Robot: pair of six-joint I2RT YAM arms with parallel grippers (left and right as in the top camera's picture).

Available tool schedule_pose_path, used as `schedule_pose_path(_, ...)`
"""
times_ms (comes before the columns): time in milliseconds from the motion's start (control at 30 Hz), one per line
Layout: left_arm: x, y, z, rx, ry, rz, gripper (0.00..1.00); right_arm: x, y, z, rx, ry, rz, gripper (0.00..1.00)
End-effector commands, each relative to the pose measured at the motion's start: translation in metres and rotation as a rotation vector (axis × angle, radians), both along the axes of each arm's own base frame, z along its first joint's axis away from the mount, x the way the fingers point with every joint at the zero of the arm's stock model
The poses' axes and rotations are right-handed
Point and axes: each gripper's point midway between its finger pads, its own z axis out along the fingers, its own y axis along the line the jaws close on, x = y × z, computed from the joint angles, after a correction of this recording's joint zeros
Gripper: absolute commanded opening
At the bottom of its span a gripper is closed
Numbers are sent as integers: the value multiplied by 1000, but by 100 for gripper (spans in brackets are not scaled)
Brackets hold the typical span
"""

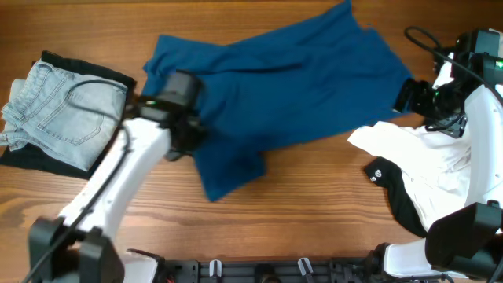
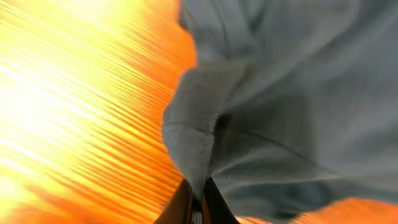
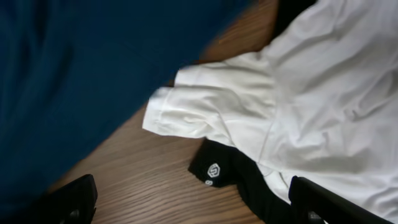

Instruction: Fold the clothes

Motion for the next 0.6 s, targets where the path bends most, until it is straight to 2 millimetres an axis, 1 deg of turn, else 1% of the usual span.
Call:
schedule_pose_path(0, 1, 44, 5, 40, 4, 58, 4, 5, 18, -11, 96, -14, 71, 98)
schedule_pose_path(33, 0, 52, 5, 42, 11, 80, 4, 5, 24, -17, 121, -13, 96, 97)
schedule_pose_path(100, 1, 66, 5, 42, 14, 128, 4, 1, 29, -36, 147, 10, 104, 87)
schedule_pose_path(167, 1, 73, 5, 41, 14, 155, 4, -1, 30, -55, 154, 28, 101, 77)
schedule_pose_path(200, 1, 74, 5, 41, 14, 155, 4, -1, 30, -63, 155, 34, 101, 75)
schedule_pose_path(300, 1, 73, 5, 41, 15, 153, 4, -6, 31, -91, 171, 79, 88, 73)
schedule_pose_path(367, 1, 73, 5, 41, 15, 153, 4, -11, 32, -113, 182, 110, 69, 70)
schedule_pose_path(467, 1, 73, 5, 41, 15, 153, 4, -23, 35, -144, 200, 179, 39, 68)
schedule_pose_path(500, 1, 73, 5, 41, 15, 153, 4, -26, 33, -153, 192, 197, 34, 69)
schedule_pose_path(533, 1, 73, 5, 41, 15, 153, 4, -31, 25, -163, 156, 231, 12, 72)
schedule_pose_path(567, 1, 73, 5, 41, 16, 153, 4, -35, 17, -168, 120, 256, -20, 72)
